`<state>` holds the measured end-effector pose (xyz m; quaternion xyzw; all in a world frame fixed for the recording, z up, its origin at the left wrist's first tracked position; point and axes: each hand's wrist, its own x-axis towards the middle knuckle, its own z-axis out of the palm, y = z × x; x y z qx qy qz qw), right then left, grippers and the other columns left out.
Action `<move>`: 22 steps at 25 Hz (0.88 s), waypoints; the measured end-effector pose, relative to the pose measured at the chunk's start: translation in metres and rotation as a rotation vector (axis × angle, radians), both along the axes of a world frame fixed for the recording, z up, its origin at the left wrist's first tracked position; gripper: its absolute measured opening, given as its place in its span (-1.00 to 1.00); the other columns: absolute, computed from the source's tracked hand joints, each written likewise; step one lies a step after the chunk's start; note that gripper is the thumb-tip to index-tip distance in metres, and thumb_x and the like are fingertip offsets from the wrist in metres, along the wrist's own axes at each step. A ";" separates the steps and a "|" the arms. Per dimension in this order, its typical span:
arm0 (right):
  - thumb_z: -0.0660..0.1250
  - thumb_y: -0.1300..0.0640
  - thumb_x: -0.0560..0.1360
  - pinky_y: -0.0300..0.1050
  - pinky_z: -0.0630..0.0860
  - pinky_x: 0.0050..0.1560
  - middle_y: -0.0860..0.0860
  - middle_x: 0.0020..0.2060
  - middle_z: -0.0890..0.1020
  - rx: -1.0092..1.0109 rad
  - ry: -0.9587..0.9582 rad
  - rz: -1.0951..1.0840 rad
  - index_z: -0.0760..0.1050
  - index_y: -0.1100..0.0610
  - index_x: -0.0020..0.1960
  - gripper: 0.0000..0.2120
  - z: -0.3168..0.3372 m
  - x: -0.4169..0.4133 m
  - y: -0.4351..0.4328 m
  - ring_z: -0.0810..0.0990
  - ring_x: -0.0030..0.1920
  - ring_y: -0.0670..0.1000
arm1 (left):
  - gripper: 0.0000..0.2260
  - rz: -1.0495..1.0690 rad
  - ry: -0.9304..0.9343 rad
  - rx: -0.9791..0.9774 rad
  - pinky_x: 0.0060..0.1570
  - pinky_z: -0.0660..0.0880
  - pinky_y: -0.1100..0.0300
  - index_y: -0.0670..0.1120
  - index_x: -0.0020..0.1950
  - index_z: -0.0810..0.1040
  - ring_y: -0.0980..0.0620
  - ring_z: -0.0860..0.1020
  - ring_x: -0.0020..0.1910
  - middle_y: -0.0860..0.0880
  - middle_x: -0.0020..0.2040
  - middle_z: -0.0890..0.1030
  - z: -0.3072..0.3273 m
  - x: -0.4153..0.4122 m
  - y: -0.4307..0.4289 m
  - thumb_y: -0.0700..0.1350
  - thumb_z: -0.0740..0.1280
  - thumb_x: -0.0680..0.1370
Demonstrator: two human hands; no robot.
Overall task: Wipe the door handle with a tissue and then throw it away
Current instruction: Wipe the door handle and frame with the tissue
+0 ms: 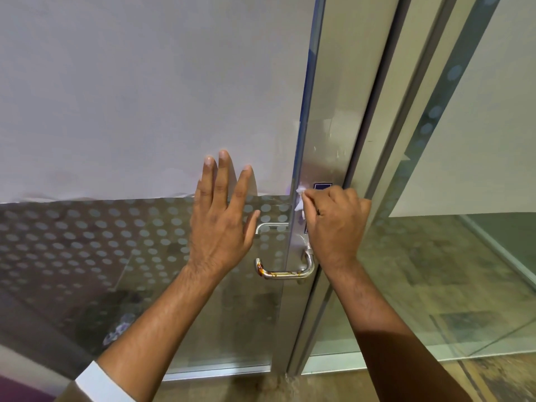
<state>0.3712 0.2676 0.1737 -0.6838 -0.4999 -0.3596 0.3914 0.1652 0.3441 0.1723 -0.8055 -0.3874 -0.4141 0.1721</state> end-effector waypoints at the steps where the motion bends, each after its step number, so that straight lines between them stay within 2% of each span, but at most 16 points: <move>1: 0.45 0.02 0.59 -0.06 0.18 -0.12 -0.06 -0.24 0.58 -0.030 -0.006 0.010 0.63 -0.03 -0.04 -0.95 -0.006 0.000 -0.002 0.44 -0.18 0.04 | -0.20 0.005 0.007 -0.001 0.70 0.07 -0.23 -0.09 0.77 0.13 -0.34 -0.04 0.75 -0.31 0.76 0.00 -0.001 0.000 0.002 0.10 0.44 0.65; 5: 0.50 0.07 0.55 0.02 0.35 -0.20 -0.01 -0.27 0.60 -0.186 0.028 0.022 0.68 0.03 -0.09 -0.94 -0.039 -0.002 -0.016 0.50 -0.22 0.12 | -0.30 0.023 0.050 0.020 0.67 0.10 -0.30 -0.04 0.77 0.17 -0.39 0.00 0.72 -0.37 0.73 0.04 -0.005 0.002 0.006 0.15 0.36 0.71; 10: 0.38 0.01 0.61 -0.04 0.25 -0.17 -0.04 -0.22 0.61 -0.088 0.043 0.041 0.65 0.00 -0.03 -0.89 -0.022 0.000 -0.006 0.47 -0.18 0.06 | -0.32 0.087 0.047 0.113 0.68 -0.03 -0.30 -0.02 0.77 0.11 -0.41 0.04 0.70 -0.42 0.71 0.07 0.006 0.009 0.009 0.25 0.22 0.75; 12: 0.37 0.01 0.61 -0.01 0.30 -0.17 -0.03 -0.22 0.60 -0.093 0.036 0.042 0.64 0.01 -0.04 -0.88 -0.023 -0.001 -0.006 0.47 -0.18 0.07 | -0.31 0.113 0.032 0.133 0.68 -0.06 -0.29 -0.04 0.77 0.12 -0.42 0.01 0.71 -0.44 0.69 0.08 0.017 0.009 0.017 0.25 0.22 0.75; 14: 0.43 0.05 0.58 0.02 0.34 -0.20 -0.02 -0.24 0.60 -0.152 0.039 0.038 0.65 0.03 -0.09 -0.90 -0.038 -0.003 -0.012 0.48 -0.20 0.10 | -0.32 0.131 0.029 0.121 0.67 -0.08 -0.31 -0.06 0.77 0.13 -0.38 -0.10 0.72 -0.45 0.70 0.06 0.022 0.010 0.024 0.25 0.20 0.75; 16: 0.51 0.10 0.53 0.00 0.34 -0.21 -0.01 -0.25 0.62 -0.203 0.038 0.036 0.66 0.05 -0.12 -0.92 -0.050 -0.004 -0.018 0.51 -0.22 0.11 | -0.32 0.122 0.038 0.102 0.67 -0.11 -0.32 -0.07 0.77 0.10 -0.33 -0.23 0.69 -0.42 0.72 -0.08 0.020 0.011 0.028 0.27 0.16 0.76; 19: 0.49 0.10 0.55 -0.01 0.30 -0.20 -0.02 -0.25 0.63 -0.131 0.015 0.054 0.65 0.04 -0.10 -0.93 -0.041 0.001 -0.013 0.50 -0.22 0.10 | -0.30 0.102 0.065 0.082 0.65 -0.23 -0.30 -0.03 0.79 -0.04 -0.21 -0.41 0.67 -0.21 0.68 -0.41 0.019 0.011 0.030 0.29 0.09 0.77; 22: 0.41 0.04 0.60 -0.01 0.30 -0.18 -0.02 -0.20 0.62 -0.048 0.015 0.048 0.65 0.03 -0.02 -0.92 -0.025 0.005 -0.004 0.49 -0.19 0.07 | -0.29 0.084 0.080 0.065 0.62 -0.32 -0.29 0.02 0.77 -0.21 -0.20 -0.47 0.64 -0.13 0.65 -0.51 0.019 0.011 0.032 0.29 0.05 0.77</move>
